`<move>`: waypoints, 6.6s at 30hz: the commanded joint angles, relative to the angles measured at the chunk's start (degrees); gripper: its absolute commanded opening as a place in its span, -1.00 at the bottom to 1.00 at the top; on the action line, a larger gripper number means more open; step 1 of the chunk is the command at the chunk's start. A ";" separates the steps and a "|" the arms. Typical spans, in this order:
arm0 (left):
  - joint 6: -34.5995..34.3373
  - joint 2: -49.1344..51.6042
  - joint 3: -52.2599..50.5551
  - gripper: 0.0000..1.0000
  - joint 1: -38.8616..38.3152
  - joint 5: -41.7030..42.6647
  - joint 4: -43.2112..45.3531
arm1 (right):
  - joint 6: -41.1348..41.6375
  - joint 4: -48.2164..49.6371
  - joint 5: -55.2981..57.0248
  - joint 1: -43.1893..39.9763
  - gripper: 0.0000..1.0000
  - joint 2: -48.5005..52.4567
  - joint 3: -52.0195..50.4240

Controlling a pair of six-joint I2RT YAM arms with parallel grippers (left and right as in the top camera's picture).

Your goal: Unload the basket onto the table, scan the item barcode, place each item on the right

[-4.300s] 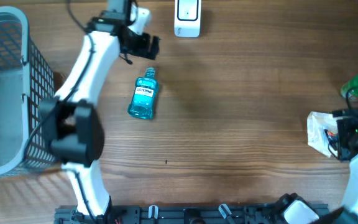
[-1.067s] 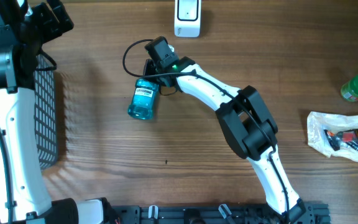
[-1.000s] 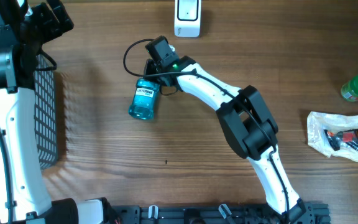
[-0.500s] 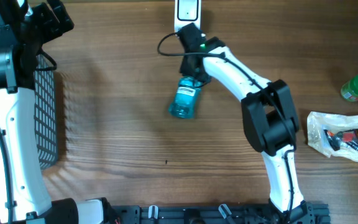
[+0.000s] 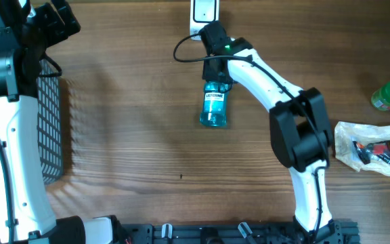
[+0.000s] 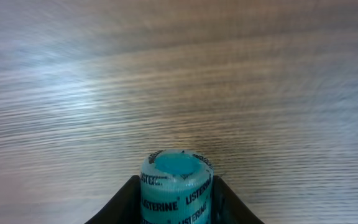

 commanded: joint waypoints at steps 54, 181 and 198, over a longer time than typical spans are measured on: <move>-0.09 0.11 -0.37 1.00 0.26 0.04 -0.02 | -9.90 -9.97 -2.97 0.15 -0.82 -24.26 0.22; -0.04 2.97 -1.55 1.00 0.26 -1.55 -4.28 | -67.04 -33.83 -9.31 15.82 1.00 -25.94 4.98; -0.07 8.20 -1.55 1.00 0.26 -3.19 0.00 | -86.53 -22.99 -17.46 14.25 1.00 -25.83 4.94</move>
